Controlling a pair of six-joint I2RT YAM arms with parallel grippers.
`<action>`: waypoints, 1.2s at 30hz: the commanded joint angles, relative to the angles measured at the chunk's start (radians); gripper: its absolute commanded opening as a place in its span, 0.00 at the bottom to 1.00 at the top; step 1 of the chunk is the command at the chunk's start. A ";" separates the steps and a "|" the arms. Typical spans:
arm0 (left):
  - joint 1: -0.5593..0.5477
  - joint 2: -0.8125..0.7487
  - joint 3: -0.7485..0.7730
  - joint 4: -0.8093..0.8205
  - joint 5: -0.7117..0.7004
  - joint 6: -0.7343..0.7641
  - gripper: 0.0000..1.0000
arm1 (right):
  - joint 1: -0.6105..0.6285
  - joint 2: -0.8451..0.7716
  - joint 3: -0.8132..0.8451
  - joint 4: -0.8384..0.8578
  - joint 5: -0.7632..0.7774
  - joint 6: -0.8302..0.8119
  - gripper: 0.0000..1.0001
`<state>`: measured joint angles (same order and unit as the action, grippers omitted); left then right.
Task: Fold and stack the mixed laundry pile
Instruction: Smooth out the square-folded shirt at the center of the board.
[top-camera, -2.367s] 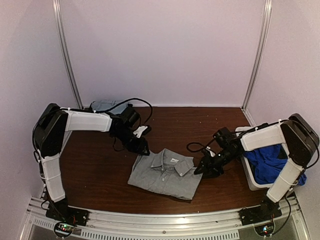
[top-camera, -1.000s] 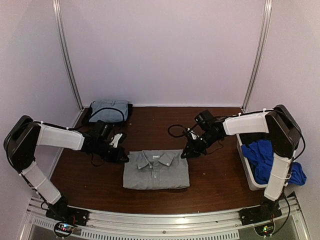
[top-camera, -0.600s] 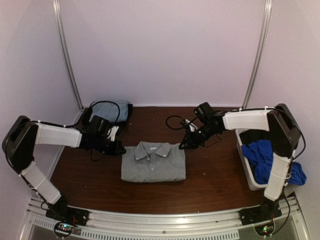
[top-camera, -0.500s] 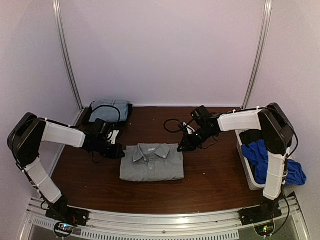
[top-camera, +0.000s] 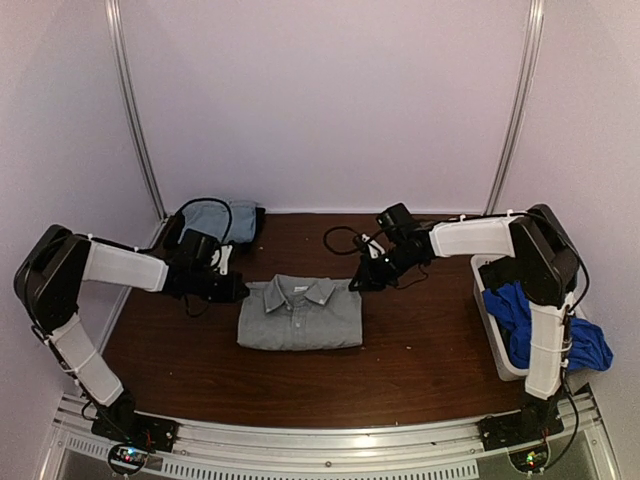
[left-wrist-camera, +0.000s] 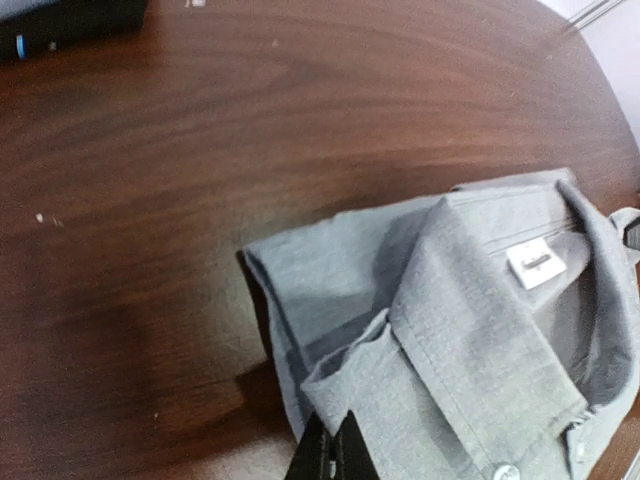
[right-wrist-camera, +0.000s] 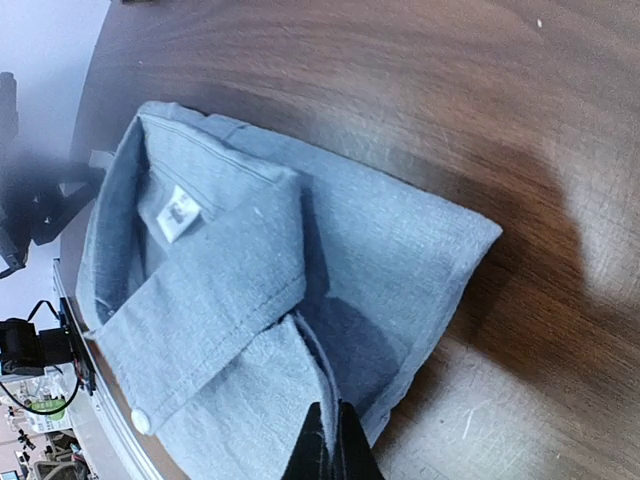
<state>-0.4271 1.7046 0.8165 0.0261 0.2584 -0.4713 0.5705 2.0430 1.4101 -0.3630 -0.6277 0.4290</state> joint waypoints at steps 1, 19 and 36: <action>0.022 -0.052 0.029 0.025 -0.012 0.034 0.00 | -0.015 -0.049 0.049 -0.005 0.053 -0.014 0.00; 0.052 -0.251 0.070 -0.151 0.140 0.032 0.75 | -0.042 -0.156 0.120 -0.153 -0.054 0.014 0.71; -0.023 0.161 -0.188 0.526 0.559 -0.414 0.59 | 0.085 0.115 -0.208 0.629 -0.467 0.529 0.59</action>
<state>-0.5056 1.7798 0.6914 0.3305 0.7982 -0.7605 0.7288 2.1120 1.2541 0.1284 -1.0756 0.8783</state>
